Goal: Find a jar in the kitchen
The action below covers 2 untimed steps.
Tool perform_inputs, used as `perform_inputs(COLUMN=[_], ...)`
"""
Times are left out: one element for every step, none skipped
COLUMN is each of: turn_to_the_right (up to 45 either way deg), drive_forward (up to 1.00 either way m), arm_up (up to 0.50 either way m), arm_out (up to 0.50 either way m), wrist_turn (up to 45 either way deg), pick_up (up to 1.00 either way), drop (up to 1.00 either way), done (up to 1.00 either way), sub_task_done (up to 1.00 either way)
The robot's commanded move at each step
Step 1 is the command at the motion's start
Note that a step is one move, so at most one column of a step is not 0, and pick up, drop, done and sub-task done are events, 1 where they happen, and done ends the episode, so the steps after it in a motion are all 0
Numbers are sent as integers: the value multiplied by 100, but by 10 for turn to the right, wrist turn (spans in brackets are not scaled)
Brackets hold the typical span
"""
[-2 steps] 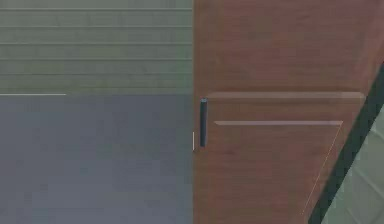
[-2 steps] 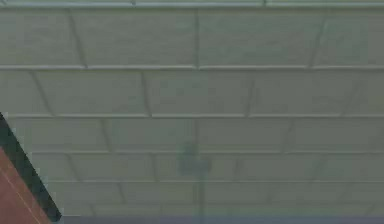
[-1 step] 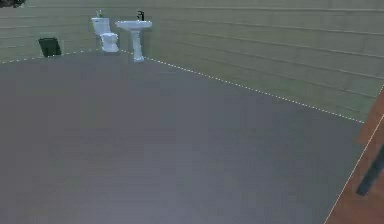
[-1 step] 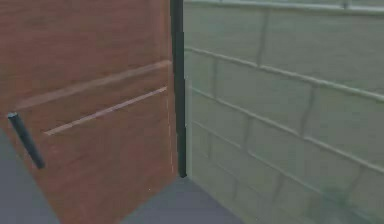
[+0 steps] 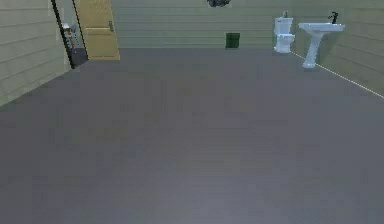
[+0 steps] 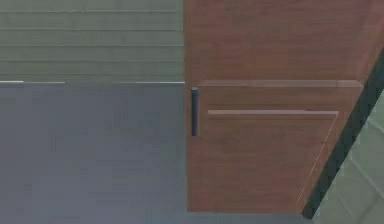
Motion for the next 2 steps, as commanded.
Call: perform_inputs(turn_to_the_right=[-270,0], drive_forward=[0,100], arm_up=[0,0], arm_out=[0,0], wrist_turn=[0,0], pick_up=[0,0], drop=[0,0], done=[0,0], sub_task_done=[0,0])
